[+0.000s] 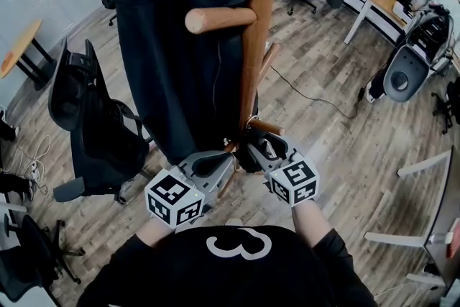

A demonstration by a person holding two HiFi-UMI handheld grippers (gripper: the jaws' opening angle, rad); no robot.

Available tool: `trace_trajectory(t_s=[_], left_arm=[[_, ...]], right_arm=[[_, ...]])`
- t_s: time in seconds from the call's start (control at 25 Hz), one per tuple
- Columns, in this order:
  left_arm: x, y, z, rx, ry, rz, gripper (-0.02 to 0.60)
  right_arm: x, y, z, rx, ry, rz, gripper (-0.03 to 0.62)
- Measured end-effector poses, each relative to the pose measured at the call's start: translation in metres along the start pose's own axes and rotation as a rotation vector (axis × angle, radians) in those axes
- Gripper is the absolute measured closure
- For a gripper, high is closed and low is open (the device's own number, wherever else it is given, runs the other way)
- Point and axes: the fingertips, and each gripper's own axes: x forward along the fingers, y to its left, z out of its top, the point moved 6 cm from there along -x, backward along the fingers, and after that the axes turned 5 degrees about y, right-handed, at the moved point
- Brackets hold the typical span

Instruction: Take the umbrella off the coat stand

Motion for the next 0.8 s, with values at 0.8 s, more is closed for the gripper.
trace_trajectory(t_s=[0.8], left_arm=[[-0.0012, -0.0001, -0.0023, -0.022, 0.003, -0.008, 0.565]], right_arm=[[-0.0076, 0.0014, 0.0007, 0.026, -0.015, -0.011, 0.398]])
